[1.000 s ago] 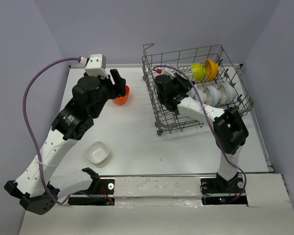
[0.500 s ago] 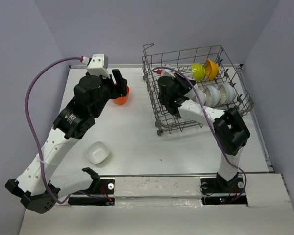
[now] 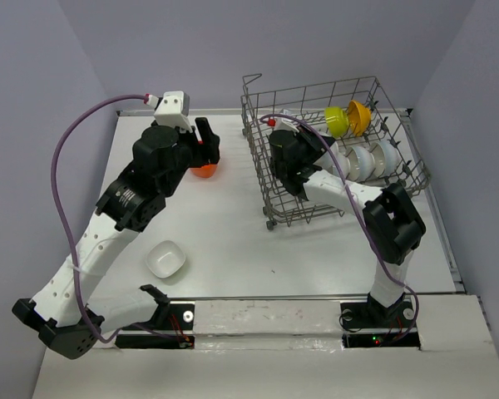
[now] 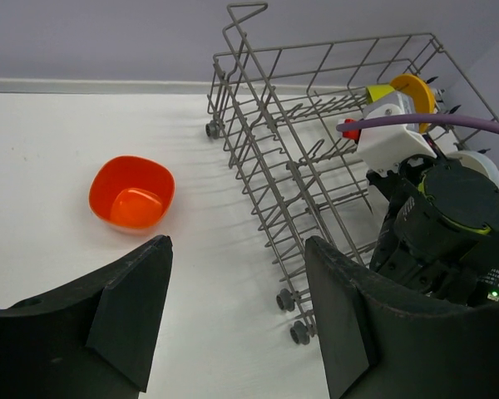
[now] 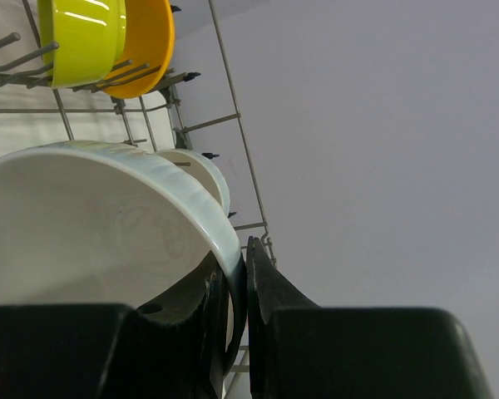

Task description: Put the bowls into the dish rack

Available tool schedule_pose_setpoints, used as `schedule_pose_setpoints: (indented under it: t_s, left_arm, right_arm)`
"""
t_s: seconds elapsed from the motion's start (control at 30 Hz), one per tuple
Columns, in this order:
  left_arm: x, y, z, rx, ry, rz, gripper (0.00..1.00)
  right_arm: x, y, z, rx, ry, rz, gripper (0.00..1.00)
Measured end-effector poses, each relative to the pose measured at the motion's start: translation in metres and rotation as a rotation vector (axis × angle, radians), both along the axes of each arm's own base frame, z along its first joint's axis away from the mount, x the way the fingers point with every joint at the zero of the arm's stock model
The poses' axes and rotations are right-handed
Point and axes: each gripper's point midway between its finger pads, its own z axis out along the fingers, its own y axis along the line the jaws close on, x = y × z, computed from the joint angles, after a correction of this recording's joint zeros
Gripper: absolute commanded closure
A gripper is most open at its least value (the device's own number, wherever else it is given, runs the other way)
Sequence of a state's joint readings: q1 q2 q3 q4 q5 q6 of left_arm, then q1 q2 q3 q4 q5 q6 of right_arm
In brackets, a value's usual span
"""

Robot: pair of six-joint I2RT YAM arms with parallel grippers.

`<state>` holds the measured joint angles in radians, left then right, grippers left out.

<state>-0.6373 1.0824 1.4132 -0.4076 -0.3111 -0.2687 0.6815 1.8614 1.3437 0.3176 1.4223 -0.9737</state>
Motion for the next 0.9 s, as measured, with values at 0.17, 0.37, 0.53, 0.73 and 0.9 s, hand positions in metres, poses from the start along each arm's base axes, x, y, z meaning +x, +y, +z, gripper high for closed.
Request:
schedule_pose_setpoints:
  t_s: [0.17,0.37,0.53,0.73,0.9]
  left_arm:
    - [0.008,-0.009,-0.013,0.02,0.033,-0.014,0.26]
    - [0.009,-0.012,-0.016,0.024,0.043,-0.024,0.27]
    - [0.009,-0.012,-0.016,0.024,0.044,-0.026,0.27]
    - [0.009,-0.013,-0.016,0.024,0.043,-0.027,0.27]
    - [0.009,-0.013,-0.016,0.023,0.044,-0.029,0.27]
  right_arm:
    - [0.0,-0.001,0.003,-0.004,0.001,-0.006,0.99]
    - [0.007,-0.007,0.011,-0.009,-0.003,-0.048,0.99]
    - [0.013,-0.003,0.006,-0.03,0.015,-0.062,0.99]
    - [0.014,-0.001,0.005,-0.04,0.023,-0.062,0.99]
    - [0.014,-0.001,0.006,-0.047,0.026,-0.063,0.99]
